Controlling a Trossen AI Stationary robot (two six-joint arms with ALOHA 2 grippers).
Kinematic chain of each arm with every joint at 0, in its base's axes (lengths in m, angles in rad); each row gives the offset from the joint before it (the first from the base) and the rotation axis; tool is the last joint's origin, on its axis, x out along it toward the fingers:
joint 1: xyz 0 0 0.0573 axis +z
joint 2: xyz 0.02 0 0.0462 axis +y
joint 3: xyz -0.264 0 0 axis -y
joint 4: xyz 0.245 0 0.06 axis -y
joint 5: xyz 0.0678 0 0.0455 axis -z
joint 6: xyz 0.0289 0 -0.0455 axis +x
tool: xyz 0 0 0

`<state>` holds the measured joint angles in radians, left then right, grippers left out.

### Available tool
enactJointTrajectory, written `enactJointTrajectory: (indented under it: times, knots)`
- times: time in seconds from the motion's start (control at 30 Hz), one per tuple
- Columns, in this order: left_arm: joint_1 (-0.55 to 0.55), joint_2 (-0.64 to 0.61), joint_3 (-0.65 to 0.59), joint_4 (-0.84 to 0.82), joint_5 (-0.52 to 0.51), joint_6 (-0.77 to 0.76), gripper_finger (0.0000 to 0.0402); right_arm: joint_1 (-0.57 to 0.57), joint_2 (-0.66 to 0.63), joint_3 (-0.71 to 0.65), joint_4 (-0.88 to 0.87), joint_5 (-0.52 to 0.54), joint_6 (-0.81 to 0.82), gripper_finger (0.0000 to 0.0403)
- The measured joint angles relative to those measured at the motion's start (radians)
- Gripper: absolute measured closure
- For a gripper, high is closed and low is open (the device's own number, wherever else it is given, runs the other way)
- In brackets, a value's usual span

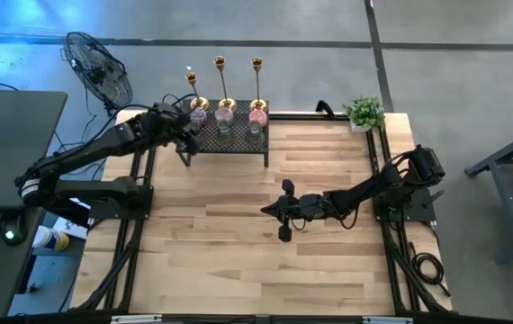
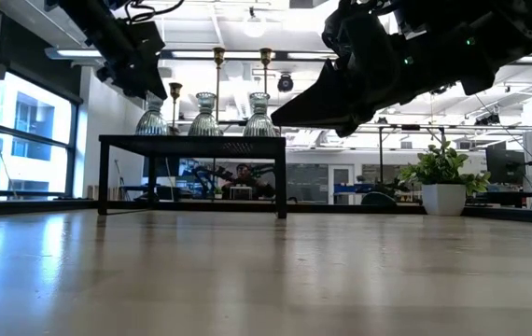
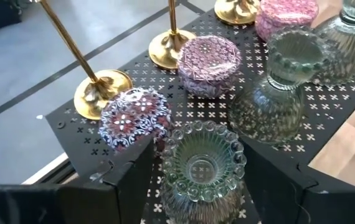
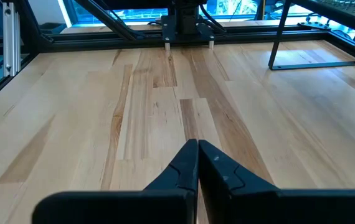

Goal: Pick & Place candle stick holders
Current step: Put the green glass candle holder on the shelf, then return to Home Position

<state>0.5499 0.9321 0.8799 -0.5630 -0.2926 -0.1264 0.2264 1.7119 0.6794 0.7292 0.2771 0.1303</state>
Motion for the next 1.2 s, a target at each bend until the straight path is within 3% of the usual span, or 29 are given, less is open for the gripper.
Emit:
enactJointTrajectory:
  times: [0.27, 0.5, 0.6, 0.73, 0.9, 1.03, 1.2]
  knots:
    - [0.0, -0.031, 0.019, 0.007, -0.005, 0.029, 0.0172, 0.0, 0.0, 0.0, 0.0, 0.0, 0.0, 0.0401]
    - [-0.003, -0.083, 0.116, -0.074, 0.043, 0.103, 0.0176, 0.0, 0.0, 0.0, 0.0, 0.0, -0.001, 0.04]
    - [-0.06, -0.155, 0.112, -0.094, 0.06, 0.097, 0.0204, 0.002, 0.0, 0.0, -0.021, 0.001, -0.04, 0.0402]
    - [-0.219, -0.281, -0.027, -0.022, 0.07, 0.092, 0.028, 0.002, -0.035, -0.015, -0.079, -0.018, -0.104, 0.0402]
    - [-0.412, -0.431, -0.3, 0.213, 0.069, 0.075, 0.0386, -0.045, -0.215, -0.137, -0.127, -0.046, -0.131, 0.0402]
    - [-0.515, -0.483, -0.465, 0.424, 0.013, 0.09, 0.0385, -0.105, -0.435, -0.304, -0.139, -0.041, -0.134, 0.0402]
    - [-0.58, -0.486, -0.545, 0.499, -0.094, 0.148, 0.0399, -0.19, -0.752, -0.503, -0.141, -0.107, -0.163, 0.0403]
